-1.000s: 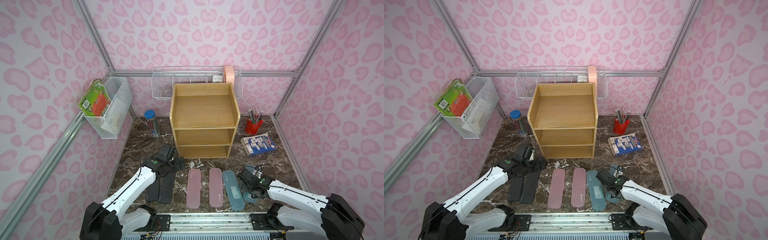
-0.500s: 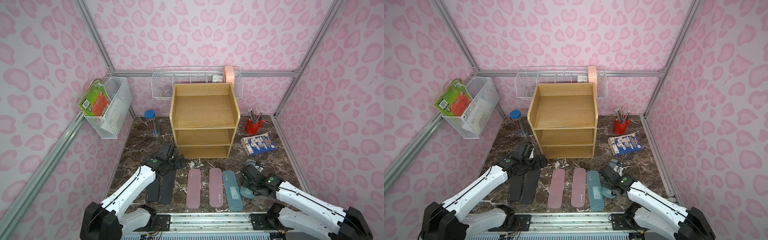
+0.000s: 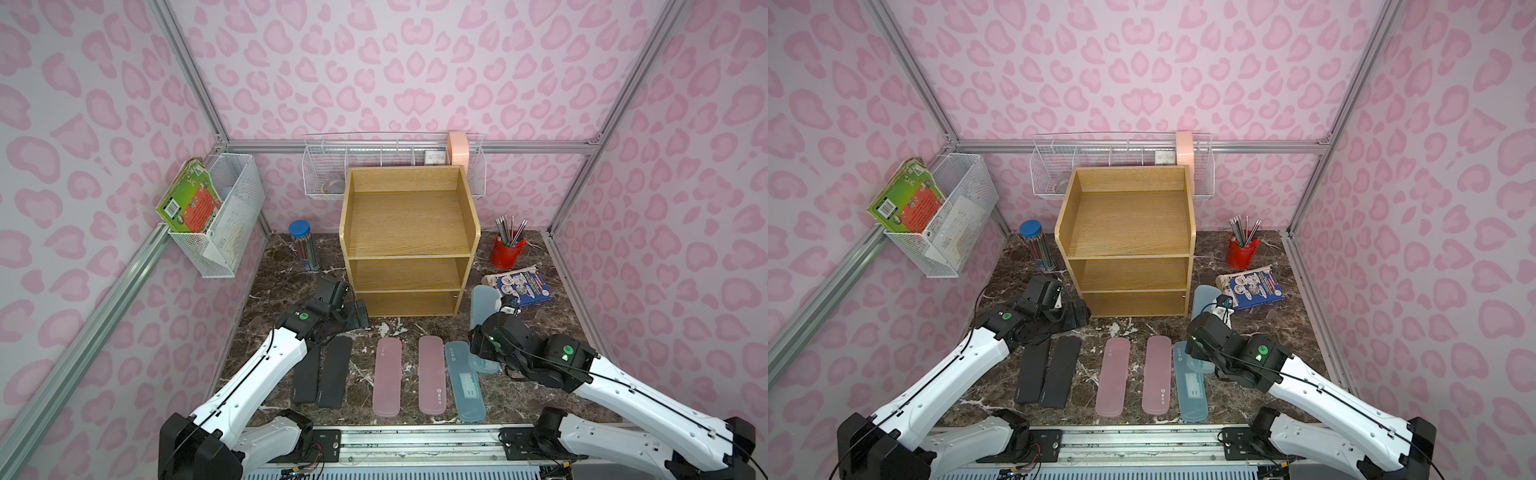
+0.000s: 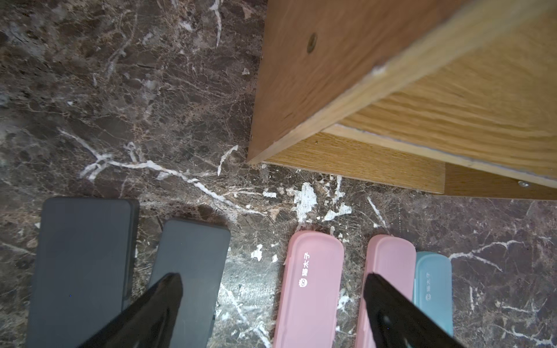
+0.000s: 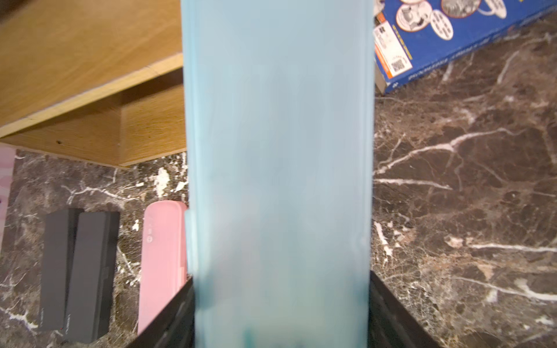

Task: Place the pencil cases on the shelf according to color
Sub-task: Place the pencil case on the shelf.

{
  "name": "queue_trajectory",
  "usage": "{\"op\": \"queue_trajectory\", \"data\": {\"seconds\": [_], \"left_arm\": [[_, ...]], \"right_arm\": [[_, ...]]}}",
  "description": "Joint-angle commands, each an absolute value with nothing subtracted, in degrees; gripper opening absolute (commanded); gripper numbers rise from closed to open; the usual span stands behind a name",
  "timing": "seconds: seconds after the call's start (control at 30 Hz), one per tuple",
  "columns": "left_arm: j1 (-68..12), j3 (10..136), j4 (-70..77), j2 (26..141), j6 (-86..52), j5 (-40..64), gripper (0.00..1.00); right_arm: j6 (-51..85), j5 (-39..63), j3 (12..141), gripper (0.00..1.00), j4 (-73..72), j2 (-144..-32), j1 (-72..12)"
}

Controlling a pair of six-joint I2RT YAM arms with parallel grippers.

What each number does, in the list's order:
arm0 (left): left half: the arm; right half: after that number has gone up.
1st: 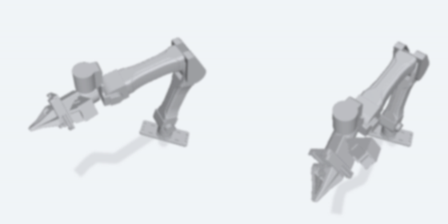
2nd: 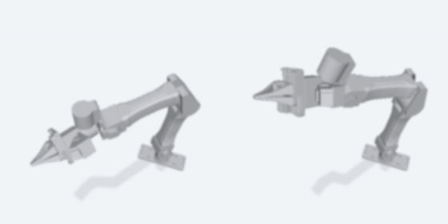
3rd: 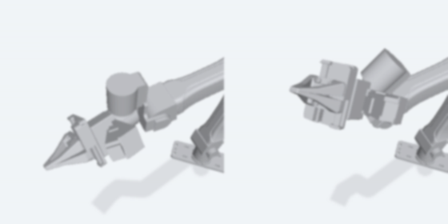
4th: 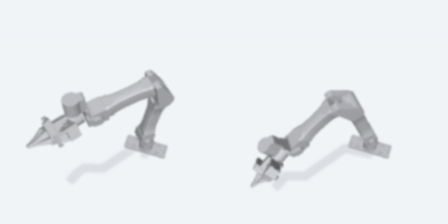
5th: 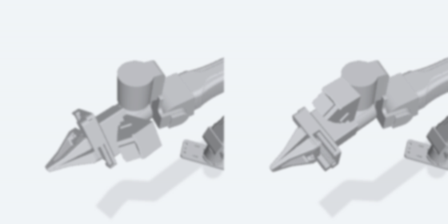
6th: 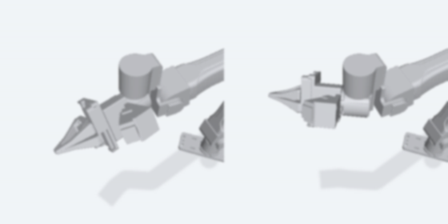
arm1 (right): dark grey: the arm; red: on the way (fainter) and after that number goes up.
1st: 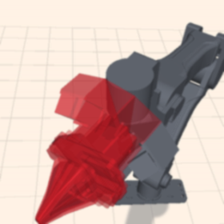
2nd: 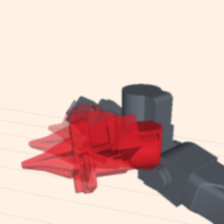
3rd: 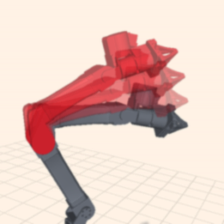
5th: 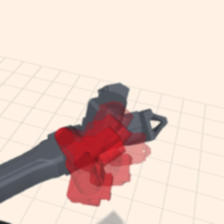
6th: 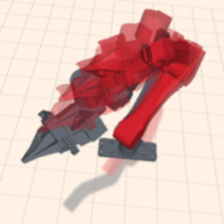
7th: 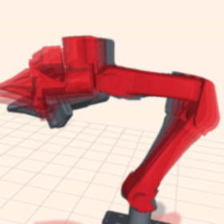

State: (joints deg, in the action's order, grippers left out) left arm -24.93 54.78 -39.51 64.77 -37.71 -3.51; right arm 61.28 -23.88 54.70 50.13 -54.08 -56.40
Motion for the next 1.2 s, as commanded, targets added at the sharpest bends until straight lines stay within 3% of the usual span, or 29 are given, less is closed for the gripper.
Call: {"op": "queue_trajectory", "data": {"seconds": [0.0, 0.27, 0.6, 0.93, 1.17], "left_arm": [[-24.94, 55.41, -41.87, 63.82, -38.25, -4.57, 0.99], [-24.87, 54.87, -44.11, 61.18, -38.03, -5.70, 0.99], [-24.87, 54.85, -46.41, 57.34, -38.57, -7.66, 0.99], [-24.88, 56.16, -43.07, 58.98, -37.13, -9.90, 0.99], [-24.87, 57.59, -42.65, 61.09, -36.29, -9.69, 0.99]], "right_arm": [[61.35, -28.57, 58.74, 0.57, 53.89, -54.90, -58.30], [56.27, -30.50, 63.75, 0.56, 47.44, -59.66, -67.15], [43.96, -32.73, 75.55, 0.56, 38.27, -65.33, -67.77], [27.64, -17.14, 99.94, 0.56, 36.80, -81.58, -47.08], [24.70, -20.39, 114.79, 0.56, 41.17, -95.71, -41.16]]}}
